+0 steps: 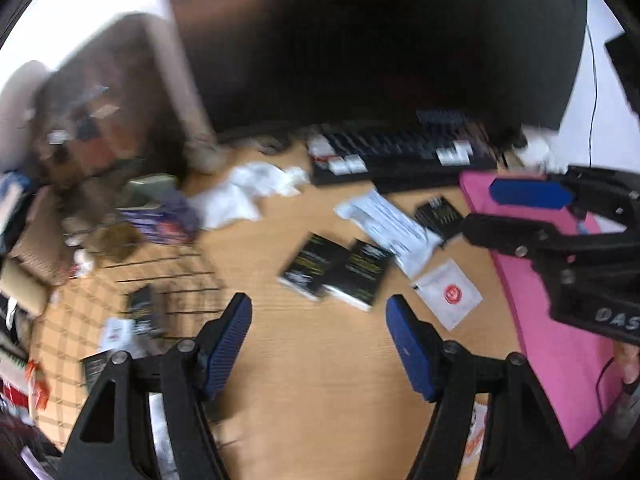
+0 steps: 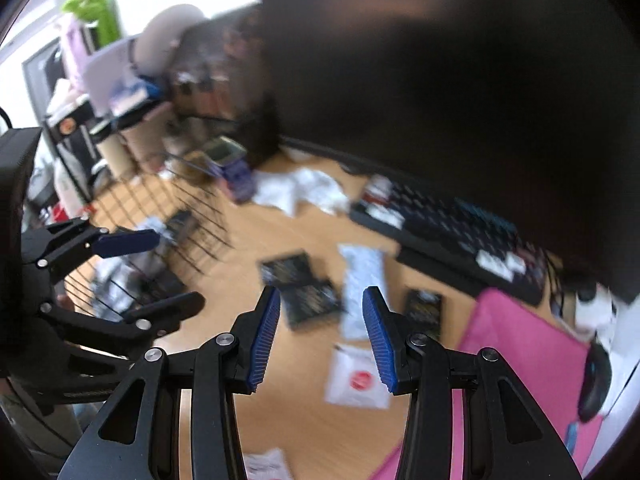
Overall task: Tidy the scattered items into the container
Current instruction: 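Move both open tools back over the desk toward the Face packs, then grasp a Face pack with the right tool while the left tool grasps another Face pack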
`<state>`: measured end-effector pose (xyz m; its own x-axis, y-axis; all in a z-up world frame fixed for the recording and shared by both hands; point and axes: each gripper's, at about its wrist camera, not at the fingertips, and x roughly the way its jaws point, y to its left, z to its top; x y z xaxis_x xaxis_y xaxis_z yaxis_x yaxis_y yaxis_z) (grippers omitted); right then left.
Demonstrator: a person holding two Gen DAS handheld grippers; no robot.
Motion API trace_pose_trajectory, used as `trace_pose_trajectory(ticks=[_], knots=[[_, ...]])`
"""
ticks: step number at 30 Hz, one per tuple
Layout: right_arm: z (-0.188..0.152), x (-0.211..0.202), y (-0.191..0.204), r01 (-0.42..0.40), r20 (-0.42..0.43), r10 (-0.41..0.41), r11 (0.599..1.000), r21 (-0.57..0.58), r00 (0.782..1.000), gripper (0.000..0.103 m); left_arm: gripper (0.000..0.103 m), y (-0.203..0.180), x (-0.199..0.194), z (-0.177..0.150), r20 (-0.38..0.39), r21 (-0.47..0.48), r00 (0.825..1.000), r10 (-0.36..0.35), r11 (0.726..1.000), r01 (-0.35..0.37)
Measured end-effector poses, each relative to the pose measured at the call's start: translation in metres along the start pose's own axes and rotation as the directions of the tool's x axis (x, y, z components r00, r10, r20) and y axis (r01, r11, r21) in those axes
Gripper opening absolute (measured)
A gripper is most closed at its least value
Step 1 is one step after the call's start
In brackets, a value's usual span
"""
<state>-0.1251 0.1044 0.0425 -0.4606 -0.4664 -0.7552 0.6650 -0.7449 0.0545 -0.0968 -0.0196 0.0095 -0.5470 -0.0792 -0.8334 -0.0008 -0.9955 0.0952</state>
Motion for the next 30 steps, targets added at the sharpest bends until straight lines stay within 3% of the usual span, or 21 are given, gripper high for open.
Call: trace_pose_trajectory(ticks=[2, 8, 12, 22, 30], knots=[[-0.008, 0.012, -0.017, 0.01, -0.027, -0.01, 1.0, 0.022, 1.0, 0.043, 0.074, -0.012, 0.028, 0.002, -0.055, 0.027, 0.998, -0.009, 1.0, 0.01], [-0.03, 0.054, -0.057, 0.024, -0.118, -0.016, 0.998, 0.064, 0.993, 0.043, 0.074, -0.027, 0.071, 0.011, -0.117, 0.062, 0.993, 0.005, 0.998, 0.002], [-0.033, 0.076, -0.072, 0.034, -0.156, -0.021, 0.996, 0.082, 0.987, 0.043, 0.074, -0.026, 0.084, 0.018, -0.126, 0.066, 0.992, 0.012, 0.998, -0.003], [-0.025, 0.11, -0.094, 0.048, -0.184, -0.026, 0.992, 0.118, 0.983, 0.058, 0.077, -0.028, 0.113, 0.032, -0.152, 0.096, 0.988, 0.027, 0.995, -0.013], [-0.025, 0.132, -0.094, 0.049, -0.222, -0.018, 0.99, 0.132, 0.975, 0.056, 0.075, -0.029, 0.118, 0.033, -0.148, 0.121, 0.987, 0.061, 0.992, -0.043]])
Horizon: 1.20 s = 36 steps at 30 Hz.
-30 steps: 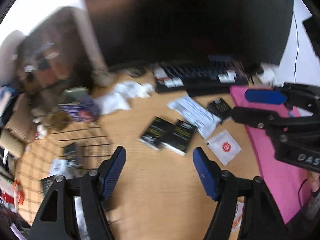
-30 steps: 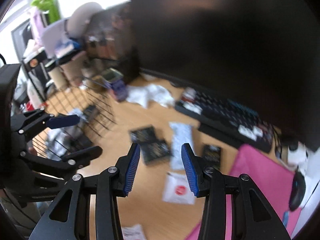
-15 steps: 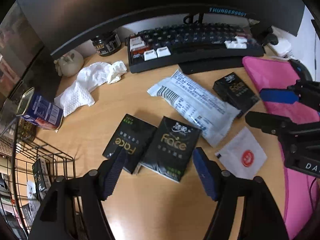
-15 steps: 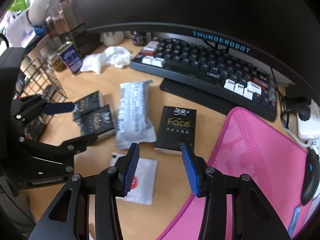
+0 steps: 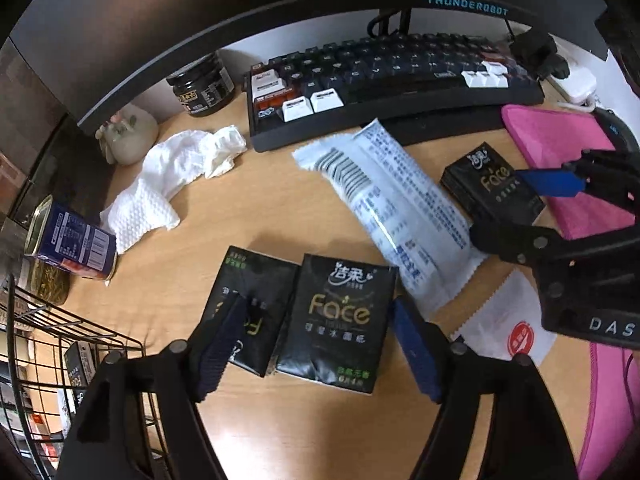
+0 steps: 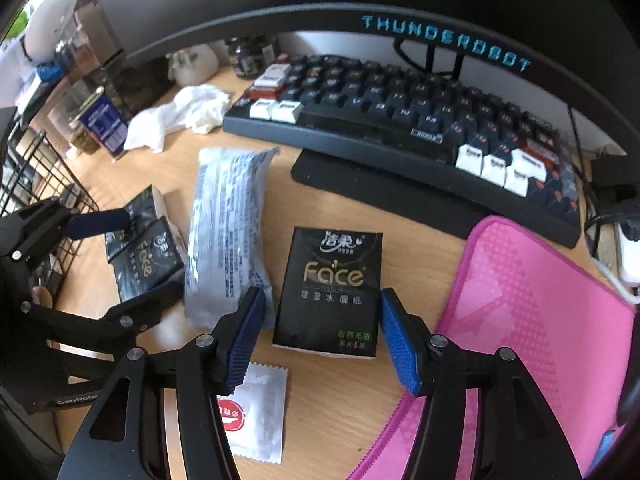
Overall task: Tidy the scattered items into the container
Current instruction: 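Grasp a Face pack with the right tool while the left tool grasps another Face pack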
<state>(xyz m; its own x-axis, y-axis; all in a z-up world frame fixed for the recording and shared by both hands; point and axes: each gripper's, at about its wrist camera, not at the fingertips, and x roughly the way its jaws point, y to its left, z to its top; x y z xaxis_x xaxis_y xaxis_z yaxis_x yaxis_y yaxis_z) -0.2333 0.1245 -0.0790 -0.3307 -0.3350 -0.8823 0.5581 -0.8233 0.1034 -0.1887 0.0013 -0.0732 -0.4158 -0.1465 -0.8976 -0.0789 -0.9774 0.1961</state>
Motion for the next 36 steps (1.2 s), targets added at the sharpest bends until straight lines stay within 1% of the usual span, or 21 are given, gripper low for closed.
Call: trace_pose_trajectory(ticks=[1, 2, 5, 6, 8, 9, 11, 12, 13, 14, 15, 16, 17, 18, 20, 22, 25, 29, 33, 36], knots=[[0.0, 0.0, 0.001, 0.005, 0.001, -0.005, 1.0, -0.003, 1.0, 0.049, 0.073, 0.0, -0.001, 0.0, 0.0, 0.002, 1.0, 0.0, 1.0, 0.0], [-0.001, -0.001, 0.002, 0.01, -0.001, -0.01, 1.0, -0.006, 1.0, 0.048, 0.072, 0.0, -0.002, -0.001, -0.001, 0.001, 1.0, -0.006, 1.0, 0.006], [-0.004, -0.002, 0.003, 0.004, -0.008, -0.005, 1.0, -0.006, 1.0, 0.047, 0.059, 0.003, -0.007, -0.003, 0.0, -0.016, 0.999, -0.048, 0.999, 0.048], [-0.005, -0.003, 0.004, 0.003, -0.009, -0.003, 1.0, -0.006, 1.0, 0.047, 0.054, 0.003, -0.01, -0.004, -0.001, -0.023, 0.998, -0.067, 0.998, 0.067], [-0.007, -0.007, 0.005, 0.002, -0.006, -0.002, 1.0, -0.007, 1.0, 0.047, 0.051, 0.003, -0.012, -0.007, -0.011, -0.028, 0.995, -0.102, 0.994, 0.101], [-0.009, -0.011, 0.006, 0.003, -0.003, -0.003, 1.0, -0.01, 1.0, 0.047, 0.051, 0.002, -0.012, -0.01, -0.014, -0.023, 0.994, -0.106, 0.994, 0.106], [-0.013, -0.017, 0.009, 0.002, 0.0, -0.002, 1.0, -0.017, 1.0, 0.047, 0.051, -0.002, -0.013, -0.015, -0.007, -0.001, 0.996, -0.087, 0.996, 0.087], [-0.016, -0.02, 0.011, -0.001, -0.001, 0.001, 1.0, -0.022, 1.0, 0.047, 0.054, -0.003, -0.014, -0.017, -0.004, 0.001, 0.997, -0.08, 0.997, 0.08], [-0.019, -0.022, 0.012, -0.004, -0.001, 0.004, 1.0, -0.026, 1.0, 0.047, 0.06, -0.003, -0.013, -0.02, -0.009, -0.007, 0.996, -0.086, 0.996, 0.085], [-0.022, -0.023, 0.014, -0.007, -0.001, 0.007, 1.0, -0.029, 1.0, 0.047, 0.065, -0.003, -0.01, -0.023, -0.022, -0.017, 0.994, -0.11, 0.994, 0.11], [-0.026, -0.025, 0.015, -0.011, 0.0, 0.011, 0.999, -0.031, 1.0, 0.047, 0.074, -0.001, -0.006, -0.025, -0.034, -0.03, 0.988, -0.153, 0.988, 0.152], [-0.029, -0.027, 0.016, -0.016, 0.002, 0.016, 0.999, -0.032, 1.0, 0.047, 0.08, 0.0, -0.002, -0.026, -0.035, -0.045, 0.98, -0.196, 0.98, 0.194], [-0.032, -0.029, 0.017, -0.02, 0.005, 0.02, 0.999, -0.032, 1.0, 0.047, 0.08, 0.001, 0.0, -0.027, -0.031, -0.054, 0.979, -0.201, 0.978, 0.2], [-0.034, -0.03, 0.018, -0.022, 0.009, 0.023, 0.999, -0.032, 1.0, 0.047, 0.081, 0.001, 0.0, -0.027, -0.024, -0.06, 0.982, -0.19, 0.98, 0.188], [-0.038, -0.03, 0.016, -0.027, 0.014, 0.027, 0.999, -0.025, 1.0, 0.047, 0.076, 0.001, -0.002, -0.027, -0.024, -0.072, 0.982, -0.189, 0.98, 0.186], [-0.04, -0.028, 0.013, -0.032, 0.012, 0.033, 0.999, -0.011, 0.999, 0.047, 0.053, 0.003, -0.005, -0.026, -0.02, -0.085, 0.983, -0.185, 0.979, 0.183], [-0.043, -0.029, 0.011, -0.036, 0.011, 0.036, 0.999, -0.007, 0.999, 0.047, 0.052, 0.004, -0.006, -0.024, -0.031, -0.105, 0.978, -0.207, 0.974, 0.203], [-0.044, -0.035, 0.009, -0.041, 0.023, 0.041, 0.999, -0.002, 0.999, 0.047, 0.052, 0.0, -0.01, -0.025, -0.028, -0.096, 0.983, -0.183, 0.979, 0.179], [-0.045, -0.042, 0.013, -0.038, 0.031, 0.038, 0.999, -0.011, 0.999, 0.047, 0.052, -0.002, -0.03, -0.029, 0.006, -0.079, 0.983, -0.184, 0.98, 0.184], [-0.047, -0.053, 0.018, -0.036, 0.047, 0.037, 0.999, -0.019, 0.998, 0.047, 0.052, -0.003, -0.052, -0.032, 0.044, -0.068, 0.985, -0.168, 0.983, 0.171]])
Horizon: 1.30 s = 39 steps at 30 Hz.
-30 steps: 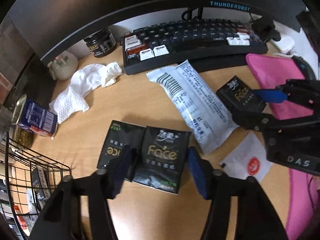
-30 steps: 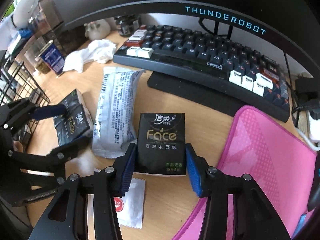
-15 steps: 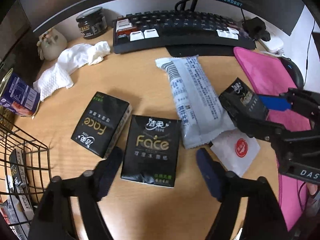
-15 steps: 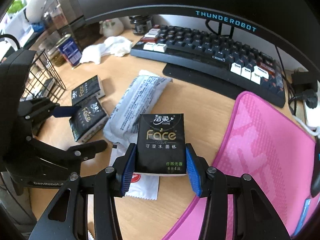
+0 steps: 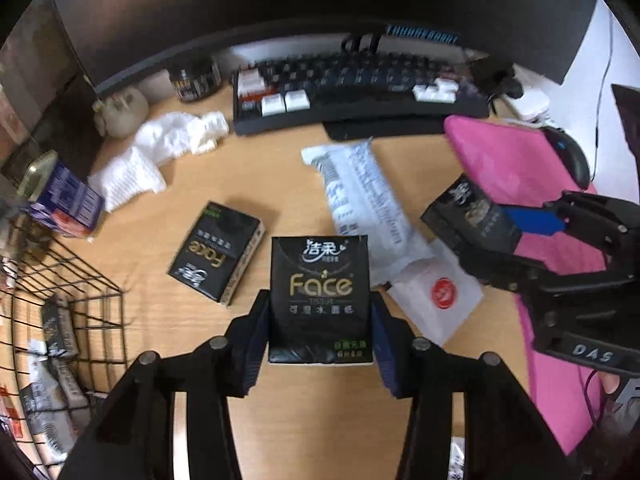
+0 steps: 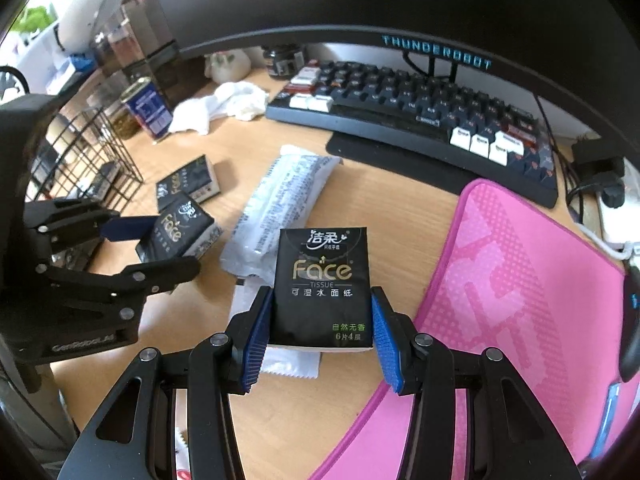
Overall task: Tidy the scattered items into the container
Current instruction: 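Grasp a Face pack with the right tool while the left tool grasps another Face pack, then carry both Face packs over the basket and open both tools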
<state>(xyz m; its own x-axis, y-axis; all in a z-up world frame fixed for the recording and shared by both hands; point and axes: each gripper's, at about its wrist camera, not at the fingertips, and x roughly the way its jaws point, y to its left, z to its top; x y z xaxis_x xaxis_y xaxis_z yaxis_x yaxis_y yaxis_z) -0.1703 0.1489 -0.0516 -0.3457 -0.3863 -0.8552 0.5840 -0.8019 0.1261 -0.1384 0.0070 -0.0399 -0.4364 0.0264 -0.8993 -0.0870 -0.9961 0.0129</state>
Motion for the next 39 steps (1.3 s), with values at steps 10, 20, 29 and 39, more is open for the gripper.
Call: trace_pose_trajectory(ticks=[10, 20, 29, 39], knots=[[0.006, -0.049, 0.048, 0.004, 0.077, 0.002, 0.997, -0.076, 0.997, 0.047, 0.052, 0.016, -0.071, -0.02, 0.108, -0.014, 0.993, 0.055, 0.998, -0.054], [0.034, -0.075, 0.154, -0.06, 0.138, 0.092, 0.974, -0.219, 0.986, 0.047, 0.052, 0.094, -0.146, -0.059, 0.183, -0.155, 0.969, 0.165, 0.978, -0.138], [0.066, -0.065, 0.279, -0.162, 0.114, 0.223, 0.904, -0.396, 0.968, 0.047, 0.052, 0.192, -0.174, -0.121, 0.136, -0.357, 0.949, 0.285, 0.908, -0.222], [0.063, -0.032, 0.33, -0.223, 0.052, 0.274, 0.867, -0.446, 0.96, 0.047, 0.052, 0.221, -0.16, -0.131, 0.09, -0.383, 0.941, 0.327, 0.883, -0.271]])
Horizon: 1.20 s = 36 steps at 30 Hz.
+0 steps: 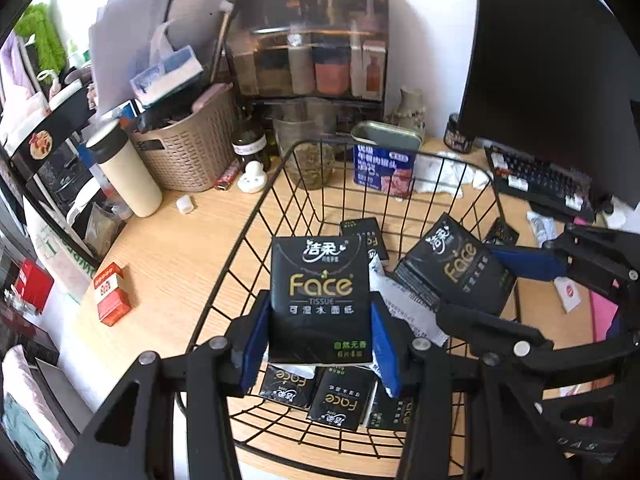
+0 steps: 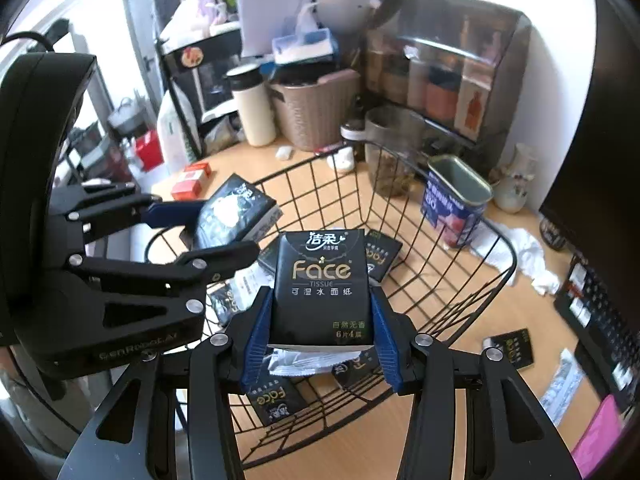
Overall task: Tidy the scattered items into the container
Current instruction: 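Carry both Face packs over the basket and open both tools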
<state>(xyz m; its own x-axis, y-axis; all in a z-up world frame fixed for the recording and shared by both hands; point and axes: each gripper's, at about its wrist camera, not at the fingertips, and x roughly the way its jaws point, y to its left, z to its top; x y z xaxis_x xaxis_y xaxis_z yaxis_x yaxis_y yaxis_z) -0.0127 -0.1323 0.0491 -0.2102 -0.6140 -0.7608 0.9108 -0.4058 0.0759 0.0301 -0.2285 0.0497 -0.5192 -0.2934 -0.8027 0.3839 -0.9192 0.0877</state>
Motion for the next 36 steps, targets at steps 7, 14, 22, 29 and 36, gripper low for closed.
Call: trace_pose_trajectory(ticks=[7, 14, 22, 29, 36], knots=[[-0.003, 0.009, -0.01, -0.005, -0.028, 0.005, 1.0, 0.003, 1.0, 0.047, 0.052, -0.003, 0.008, -0.001, -0.017, 0.003, 1.0, 0.014, 1.0, -0.014], [-0.003, 0.003, -0.009, -0.002, -0.012, 0.002, 1.0, -0.002, 1.0, 0.047, 0.052, -0.002, 0.013, -0.001, -0.031, -0.011, 0.999, 0.007, 1.0, -0.007], [-0.002, -0.002, -0.008, 0.005, 0.002, -0.005, 1.0, -0.006, 1.0, 0.047, 0.057, 0.0, 0.01, 0.0, -0.016, -0.035, 1.0, -0.01, 0.999, 0.009], [-0.002, -0.004, -0.008, 0.031, 0.021, -0.031, 1.0, -0.005, 0.999, 0.056, 0.076, 0.001, 0.004, 0.0, 0.015, -0.043, 1.0, 0.002, 0.999, -0.002], [-0.001, -0.005, -0.01, 0.032, 0.022, -0.032, 0.999, 0.001, 0.999, 0.056, 0.076, -0.001, 0.005, 0.0, 0.01, -0.042, 1.0, 0.002, 0.999, -0.002]])
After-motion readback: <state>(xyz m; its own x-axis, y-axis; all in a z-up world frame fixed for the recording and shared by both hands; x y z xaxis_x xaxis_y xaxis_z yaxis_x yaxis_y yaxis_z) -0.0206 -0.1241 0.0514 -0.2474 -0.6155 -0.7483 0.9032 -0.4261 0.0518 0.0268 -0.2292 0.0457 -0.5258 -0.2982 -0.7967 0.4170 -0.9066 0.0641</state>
